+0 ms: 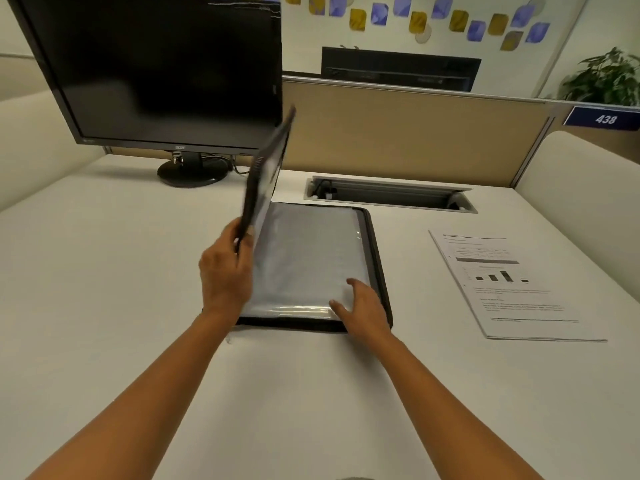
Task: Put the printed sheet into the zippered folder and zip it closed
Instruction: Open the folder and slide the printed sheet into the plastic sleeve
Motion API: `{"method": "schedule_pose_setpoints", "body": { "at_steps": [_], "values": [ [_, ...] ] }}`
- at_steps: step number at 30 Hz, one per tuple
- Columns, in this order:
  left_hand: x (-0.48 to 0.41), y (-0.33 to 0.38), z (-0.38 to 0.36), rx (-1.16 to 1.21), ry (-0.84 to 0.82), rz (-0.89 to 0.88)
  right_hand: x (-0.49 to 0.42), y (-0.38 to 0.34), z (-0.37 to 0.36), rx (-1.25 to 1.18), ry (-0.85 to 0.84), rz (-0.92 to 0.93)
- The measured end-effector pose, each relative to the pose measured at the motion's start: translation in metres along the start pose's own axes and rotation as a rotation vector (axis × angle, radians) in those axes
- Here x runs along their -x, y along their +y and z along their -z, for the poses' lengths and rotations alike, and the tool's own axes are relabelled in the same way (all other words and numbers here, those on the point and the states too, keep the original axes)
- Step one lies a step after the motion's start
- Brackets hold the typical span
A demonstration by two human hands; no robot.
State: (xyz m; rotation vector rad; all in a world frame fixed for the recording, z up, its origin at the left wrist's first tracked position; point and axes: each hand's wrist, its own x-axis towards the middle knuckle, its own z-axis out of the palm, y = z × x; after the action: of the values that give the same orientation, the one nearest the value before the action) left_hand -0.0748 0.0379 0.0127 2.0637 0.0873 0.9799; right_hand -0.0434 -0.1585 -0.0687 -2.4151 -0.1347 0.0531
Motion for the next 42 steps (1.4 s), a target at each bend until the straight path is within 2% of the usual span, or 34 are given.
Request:
{"method": "schedule_pose_setpoints", "body": {
  "at_steps": [3, 9, 14, 18, 21, 25, 28, 33, 42],
  "values": [
    [-0.011, -0.014, 0.016, 0.070, 0.157, 0.211, 0.002, 0.016, -0.004, 0.220, -0.009, 0.097],
    [-0.022, -0.054, 0.044, -0.014, 0.308, 0.495, -0.002, 0.027, 0.001, 0.272, -0.042, 0.150],
    [-0.012, -0.084, 0.059, -0.149, 0.321, 0.652, -0.002, 0.032, 0.003, 0.276, -0.050, 0.150],
    [-0.004, -0.108, 0.067, -0.413, 0.223, 0.790, -0.001, 0.038, 0.006, 0.280, -0.037, 0.144],
    [0.002, -0.118, 0.066, -0.594, 0.074, 0.694, 0.001, 0.045, 0.013, 0.278, -0.027, 0.138],
    [0.009, -0.124, 0.052, -0.771, -0.342, 0.484, 0.006, 0.058, 0.025, 0.245, -0.014, 0.130],
    [0.013, -0.122, 0.039, -0.819, -0.517, 0.403, 0.011, 0.066, 0.034, 0.234, -0.005, 0.118],
    [0.017, -0.109, 0.025, -0.808, -0.621, 0.390, 0.015, 0.075, 0.046, 0.192, 0.071, 0.076],
    [0.013, -0.100, 0.022, -0.709, -0.699, 0.402, 0.027, 0.085, 0.057, 0.074, 0.223, 0.021]
  ]
}}
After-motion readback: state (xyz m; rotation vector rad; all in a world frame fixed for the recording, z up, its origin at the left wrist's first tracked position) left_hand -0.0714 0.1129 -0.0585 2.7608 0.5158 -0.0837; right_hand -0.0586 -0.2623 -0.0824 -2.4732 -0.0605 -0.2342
